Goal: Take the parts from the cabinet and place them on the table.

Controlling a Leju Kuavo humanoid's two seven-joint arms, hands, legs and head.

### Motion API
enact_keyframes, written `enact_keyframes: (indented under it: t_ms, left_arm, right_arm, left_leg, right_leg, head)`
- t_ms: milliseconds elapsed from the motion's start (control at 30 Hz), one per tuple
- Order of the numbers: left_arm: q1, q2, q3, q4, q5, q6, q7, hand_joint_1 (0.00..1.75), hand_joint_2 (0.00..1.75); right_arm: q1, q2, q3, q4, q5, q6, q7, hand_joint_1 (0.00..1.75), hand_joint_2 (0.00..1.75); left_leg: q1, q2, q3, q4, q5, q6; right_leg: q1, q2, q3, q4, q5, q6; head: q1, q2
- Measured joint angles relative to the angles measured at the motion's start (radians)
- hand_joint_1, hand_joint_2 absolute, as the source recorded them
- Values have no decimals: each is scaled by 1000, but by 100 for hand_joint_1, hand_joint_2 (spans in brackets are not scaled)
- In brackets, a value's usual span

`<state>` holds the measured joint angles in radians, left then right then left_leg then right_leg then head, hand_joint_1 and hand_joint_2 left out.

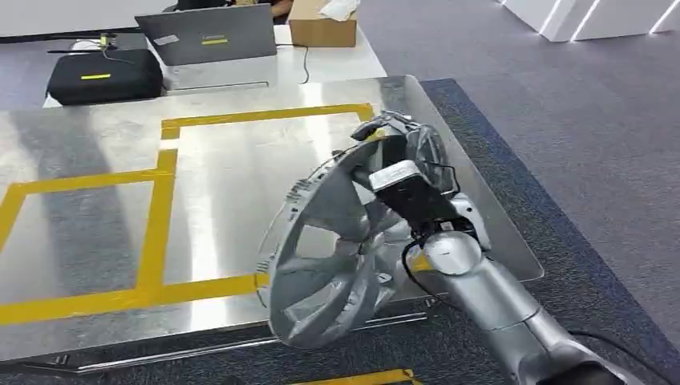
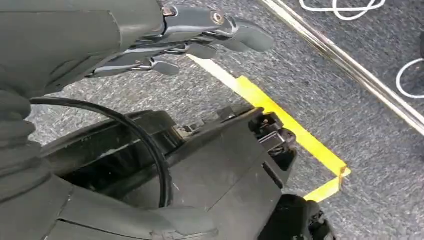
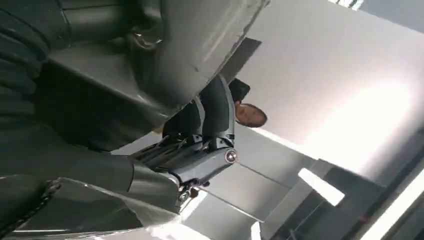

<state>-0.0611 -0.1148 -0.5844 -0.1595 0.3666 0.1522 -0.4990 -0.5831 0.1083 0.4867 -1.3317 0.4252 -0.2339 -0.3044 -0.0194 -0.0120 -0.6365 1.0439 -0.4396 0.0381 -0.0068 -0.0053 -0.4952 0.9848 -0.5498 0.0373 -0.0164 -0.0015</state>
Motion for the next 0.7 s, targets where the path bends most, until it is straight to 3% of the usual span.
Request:
enact_keyframes:
  t_ms: [33, 67, 100, 167, 200, 233, 267, 300, 367, 400, 467, 533, 600, 633, 700]
  left_arm:
    - [-1, 0, -1, 0, -1, -1, 3, 0, 175]
    - [-2, -2, -3, 0, -1, -2, 5, 0, 175]
    - [-4, -2, -5, 0, -1, -2, 5, 0, 175]
    - [-7, -2, -8, 0, -1, -3, 6, 0, 175]
    - [-6, -2, -9, 0, -1, -4, 7, 0, 175]
    - [-6, -1, -10, 0, -1, -4, 7, 0, 175]
    - [-6, -1, -11, 0, -1, -4, 7, 0, 175]
    - [-6, -1, -13, 0, -1, -4, 7, 0, 175]
    - [-7, -1, -15, 0, -2, -5, 7, 0, 175]
    - [-7, 0, -15, 0, -3, -5, 7, 0, 175]
    - [-8, 0, -16, 0, -8, -6, 8, 0, 175]
    - [-7, 1, -18, 0, -10, -8, 9, 0, 175]
    - [-8, 0, -21, 0, -11, -9, 9, 0, 175]
    - [-8, 0, -23, 0, -12, -9, 9, 0, 175]
    - [-8, 1, -25, 0, -13, -9, 9, 0, 175]
  right_arm:
    - [-9, 11, 18, 7, 15, 3, 8, 175, 175]
    - [-12, 18, 31, 11, 25, 7, 10, 175, 175]
    - [-16, 22, 41, 15, 29, 7, 11, 175, 175]
    - [-29, 27, 56, 28, 30, 7, 14, 175, 175]
    - [-28, 27, 61, 34, 30, 8, 14, 175, 175]
    - [-27, 27, 65, 39, 30, 8, 15, 175, 175]
    - [-27, 27, 68, 42, 30, 8, 14, 175, 175]
    - [-30, 28, 70, 44, 32, 10, 14, 175, 175]
    - [-34, 30, 76, 46, 38, 16, 10, 175, 175]
    - [-36, 31, 84, 47, 41, 18, 7, 175, 175]
    - [-42, 46, 102, 43, 46, 20, 2, 175, 175]
    - [-41, 59, 118, 32, 44, 20, 1, 175, 175]
    - [-42, 74, 130, 19, 41, 20, 3, 175, 175]
    - [-43, 78, 134, 15, 39, 20, 6, 175, 175]
    - [-45, 81, 139, 14, 32, 20, 12, 175, 175]
  left_leg:
    - [3, 2, 8, -17, 5, 7]
    - [16, 4, 25, -45, 17, 10]
    - [15, 4, 32, -59, 21, 13]
    - [16, 4, 31, -59, 23, 15]
    - [16, 3, 31, -58, 22, 15]
    - [16, 3, 31, -58, 21, 13]
    - [18, 1, 32, -56, 19, 10]
    - [20, -1, 33, -53, 16, 5]
    - [26, -4, 33, -37, 5, -11]
    - [24, -6, 27, -26, -1, -21]
    - [21, -8, 14, -14, -2, -34]
    - [26, -9, 15, -17, 2, -42]
    - [28, -1, 4, 11, -24, -55]
    - [29, 0, -19, 63, -56, -59]
    - [30, 1, -89, 218, -123, -65]
  right_leg:
    - [2, 1, 6, -9, 1, 3]
    - [2, 2, 2, -5, -6, 2]
    - [4, 4, -12, 23, -24, 4]
    - [-1, 4, -94, 174, -89, 9]
    - [-4, 4, -138, 247, -111, 13]
    - [-6, 4, -172, 293, -114, 17]
    - [-10, 4, -183, 291, -90, 21]
    - [-14, 3, -171, 244, -46, 25]
    - [-23, 4, -106, 81, 57, 32]
    - [-25, 11, -89, 46, 53, 36]
    - [-19, 14, -85, 41, 47, 8]
    - [-14, 14, -87, 42, 49, -6]
    - [-21, 2, -83, 37, 53, -20]
    - [-21, -4, -83, 37, 52, -27]
    - [-18, -17, -83, 38, 50, -30]
  head:
    - [-1, 0]
    - [0, 0]
    - [3, 0]
    - [3, 0]
    - [5, 0]
    - [3, 0]
    - [5, 0]
    - [3, 0]
    - [4, 0]
    - [6, 0]
    - [2, 0]
    - [4, 0]
    - [1, 0]
    - [-5, 0]
    - [-4, 0]
